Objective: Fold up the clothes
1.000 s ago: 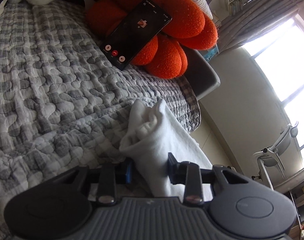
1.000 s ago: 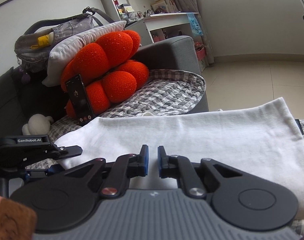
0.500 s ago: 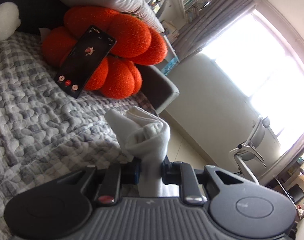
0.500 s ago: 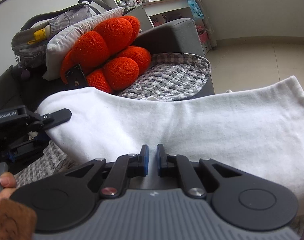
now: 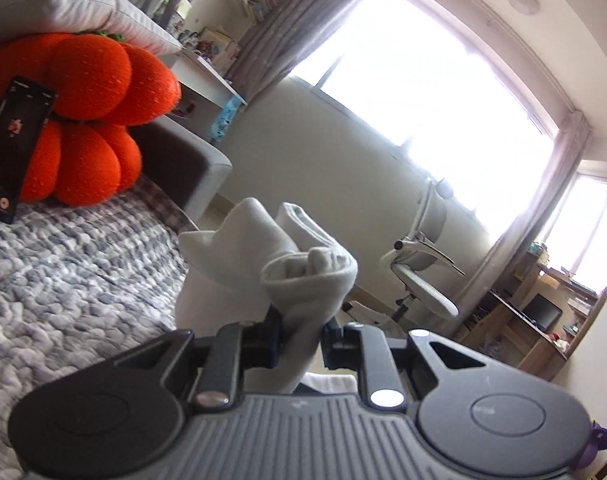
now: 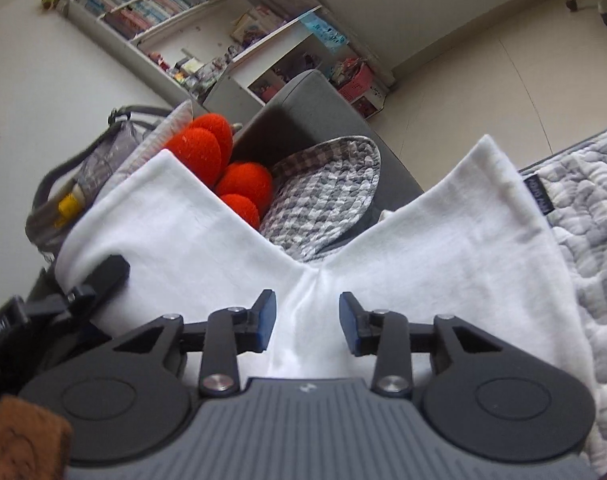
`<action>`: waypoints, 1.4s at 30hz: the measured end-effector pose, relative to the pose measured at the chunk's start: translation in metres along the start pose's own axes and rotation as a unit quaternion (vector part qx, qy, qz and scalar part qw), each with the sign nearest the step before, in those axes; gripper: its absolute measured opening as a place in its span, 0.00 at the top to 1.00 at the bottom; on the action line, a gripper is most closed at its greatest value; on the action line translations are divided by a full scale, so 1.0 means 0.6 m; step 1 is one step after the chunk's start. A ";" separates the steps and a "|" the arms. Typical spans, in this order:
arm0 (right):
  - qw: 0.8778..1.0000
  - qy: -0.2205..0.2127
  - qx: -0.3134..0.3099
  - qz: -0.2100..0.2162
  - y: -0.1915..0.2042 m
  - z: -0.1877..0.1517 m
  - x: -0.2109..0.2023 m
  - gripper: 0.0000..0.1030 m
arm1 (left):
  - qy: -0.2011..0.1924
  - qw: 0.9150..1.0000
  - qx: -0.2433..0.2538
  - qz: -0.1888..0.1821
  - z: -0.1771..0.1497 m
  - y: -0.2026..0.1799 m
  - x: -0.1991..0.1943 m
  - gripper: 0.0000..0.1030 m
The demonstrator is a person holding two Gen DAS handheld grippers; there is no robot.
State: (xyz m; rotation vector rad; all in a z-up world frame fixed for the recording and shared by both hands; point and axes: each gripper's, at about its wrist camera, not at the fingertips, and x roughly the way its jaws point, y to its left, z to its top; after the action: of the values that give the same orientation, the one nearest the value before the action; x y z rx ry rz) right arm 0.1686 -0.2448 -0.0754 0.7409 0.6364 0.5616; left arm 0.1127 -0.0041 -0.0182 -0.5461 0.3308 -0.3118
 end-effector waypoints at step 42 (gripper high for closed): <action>0.998 -0.069 -0.001 -0.010 -0.024 0.043 -0.075 0.77 | 0.060 0.991 0.120 -0.016 -0.018 0.032 0.051 0.50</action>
State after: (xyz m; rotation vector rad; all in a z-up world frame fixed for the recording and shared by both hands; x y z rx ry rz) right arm 0.1595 -0.2944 -0.0570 0.7638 0.5145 0.4889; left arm 0.1401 -0.0045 -0.0443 -0.2967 0.3946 -0.4109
